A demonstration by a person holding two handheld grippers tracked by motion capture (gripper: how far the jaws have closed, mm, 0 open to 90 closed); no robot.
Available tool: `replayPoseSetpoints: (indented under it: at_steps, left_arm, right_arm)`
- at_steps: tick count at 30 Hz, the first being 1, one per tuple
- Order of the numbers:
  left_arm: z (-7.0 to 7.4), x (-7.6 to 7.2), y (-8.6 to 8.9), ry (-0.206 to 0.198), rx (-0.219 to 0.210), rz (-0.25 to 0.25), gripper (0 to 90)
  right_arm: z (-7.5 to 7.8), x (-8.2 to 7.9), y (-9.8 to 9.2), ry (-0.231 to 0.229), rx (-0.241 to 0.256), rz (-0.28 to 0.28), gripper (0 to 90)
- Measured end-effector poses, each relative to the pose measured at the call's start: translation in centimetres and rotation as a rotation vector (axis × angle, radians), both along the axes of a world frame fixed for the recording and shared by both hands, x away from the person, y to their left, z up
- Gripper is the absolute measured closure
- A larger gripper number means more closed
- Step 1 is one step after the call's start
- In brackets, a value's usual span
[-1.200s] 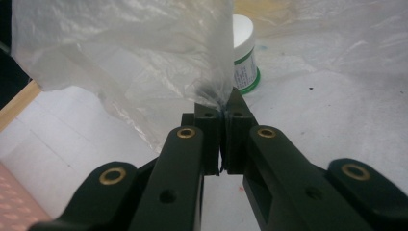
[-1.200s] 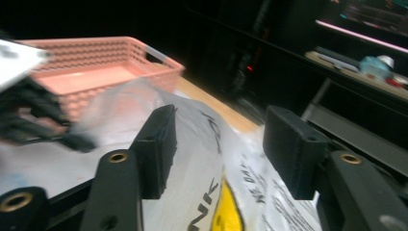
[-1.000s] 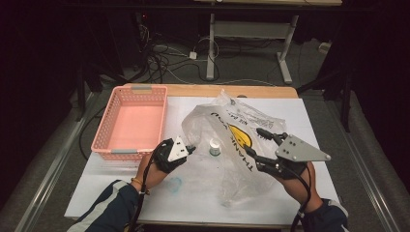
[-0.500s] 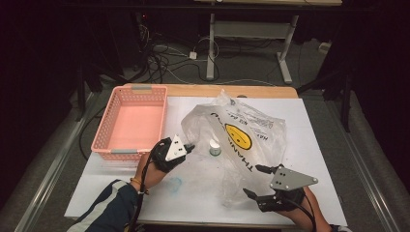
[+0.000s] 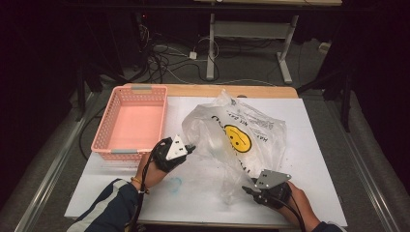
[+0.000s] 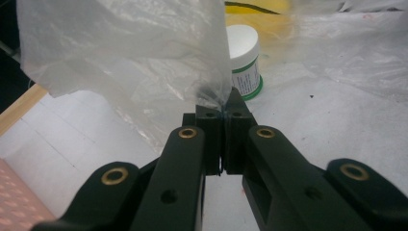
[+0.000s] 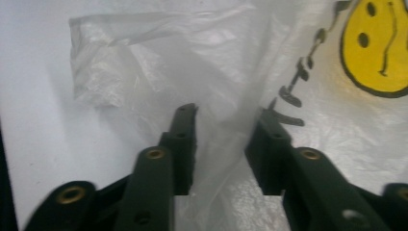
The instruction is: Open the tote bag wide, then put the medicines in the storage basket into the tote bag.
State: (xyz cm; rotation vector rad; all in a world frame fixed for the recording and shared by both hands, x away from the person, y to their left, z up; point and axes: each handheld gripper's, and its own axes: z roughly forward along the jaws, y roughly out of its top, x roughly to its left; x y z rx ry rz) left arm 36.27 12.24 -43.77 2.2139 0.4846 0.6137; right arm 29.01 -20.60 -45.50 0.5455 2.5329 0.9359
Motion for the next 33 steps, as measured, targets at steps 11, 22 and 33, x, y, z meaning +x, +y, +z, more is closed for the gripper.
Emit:
replayPoseSetpoints:
  at_steps: [11,22,33]
  left_arm:
    - [0.4,-0.3,0.3,-0.032,-0.001,0.003,85.9]
    - [2.3,-0.7,1.6,-0.083,-0.065,0.022,86.0]
    - [6.3,-0.7,3.0,-0.182,-0.120,0.074,86.1]
  right_arm:
    - [1.8,-0.3,-1.1,-0.111,0.096,-0.060,90.0]
    - [4.5,-0.1,-2.2,-0.200,0.193,-0.064,90.0]
    - [9.0,0.8,-3.5,-0.342,0.277,-0.094,90.0]
